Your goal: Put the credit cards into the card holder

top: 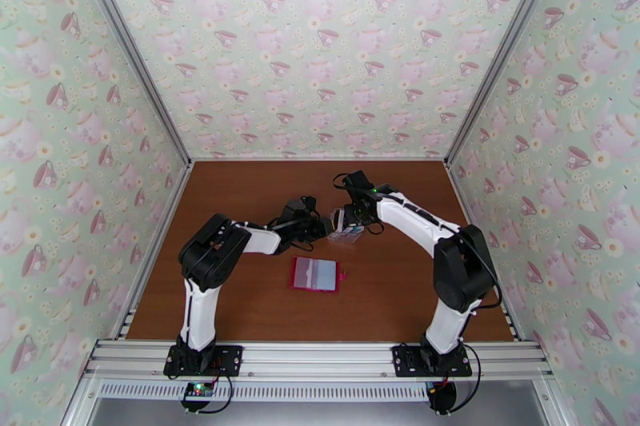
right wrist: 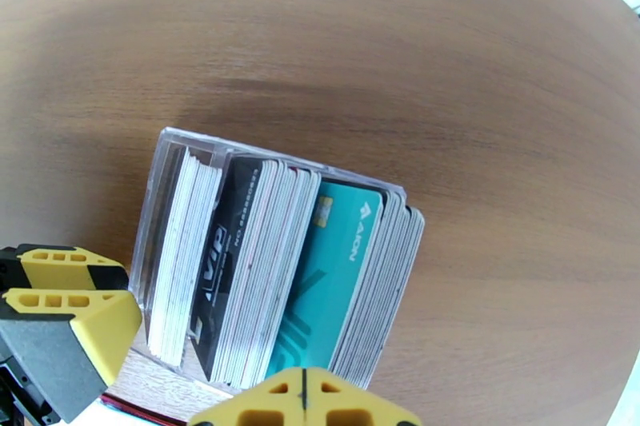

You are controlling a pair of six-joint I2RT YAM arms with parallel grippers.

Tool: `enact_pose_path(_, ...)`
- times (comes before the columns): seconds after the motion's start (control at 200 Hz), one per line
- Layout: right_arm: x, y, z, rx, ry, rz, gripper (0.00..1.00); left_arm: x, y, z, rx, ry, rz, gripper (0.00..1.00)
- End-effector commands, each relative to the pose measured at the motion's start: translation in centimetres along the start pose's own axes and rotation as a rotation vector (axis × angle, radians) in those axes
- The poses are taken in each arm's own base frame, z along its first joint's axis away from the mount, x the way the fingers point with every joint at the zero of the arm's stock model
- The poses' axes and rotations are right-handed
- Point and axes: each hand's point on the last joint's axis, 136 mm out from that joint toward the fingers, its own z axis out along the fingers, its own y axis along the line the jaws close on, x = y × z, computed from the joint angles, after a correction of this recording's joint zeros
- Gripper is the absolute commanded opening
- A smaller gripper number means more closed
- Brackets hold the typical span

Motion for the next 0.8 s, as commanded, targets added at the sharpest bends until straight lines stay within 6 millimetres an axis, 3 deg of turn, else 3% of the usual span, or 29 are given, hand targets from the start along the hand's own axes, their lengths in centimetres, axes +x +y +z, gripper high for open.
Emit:
enact_pose_path(0.0,0.2,-0.5,0.3,0.039,0.009,-0.001,0.27,3.2,4.3,0.0,-0.11,0.094,-0.088,0.35)
enact_pose_path(0.791,0.1,0.7,1.2,-0.001,0.034,-0.024,0.27,3.1,4.4,0.0,-0.109,0.094,-0.091,0.35)
